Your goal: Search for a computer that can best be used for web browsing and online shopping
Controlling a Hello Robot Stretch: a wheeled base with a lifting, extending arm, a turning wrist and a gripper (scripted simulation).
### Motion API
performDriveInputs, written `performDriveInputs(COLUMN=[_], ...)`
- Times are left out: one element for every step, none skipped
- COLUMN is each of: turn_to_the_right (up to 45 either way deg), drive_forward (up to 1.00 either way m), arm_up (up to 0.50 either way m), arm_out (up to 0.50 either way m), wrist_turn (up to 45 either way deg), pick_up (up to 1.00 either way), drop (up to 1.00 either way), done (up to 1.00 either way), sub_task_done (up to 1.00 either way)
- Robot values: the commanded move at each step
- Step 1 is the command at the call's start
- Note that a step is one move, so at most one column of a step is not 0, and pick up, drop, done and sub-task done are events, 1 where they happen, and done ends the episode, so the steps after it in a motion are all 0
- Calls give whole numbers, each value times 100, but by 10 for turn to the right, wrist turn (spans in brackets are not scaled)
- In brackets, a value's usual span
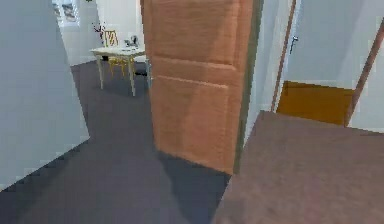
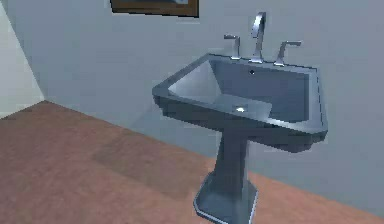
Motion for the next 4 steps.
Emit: performDriveInputs(turn_to_the_right=[-270, 0, -30, 0], drive_forward=[0, 100, 0, 80], arm_up=[0, 0, 0, 0], arm_out=[0, 0, 0, 0], wrist_turn=[0, 0, 0, 0], pick_up=[0, 0, 0, 0], drop=[0, 0, 0, 0], done=[0, 0, 0, 0], sub_task_done=[0, 0, 0, 0])
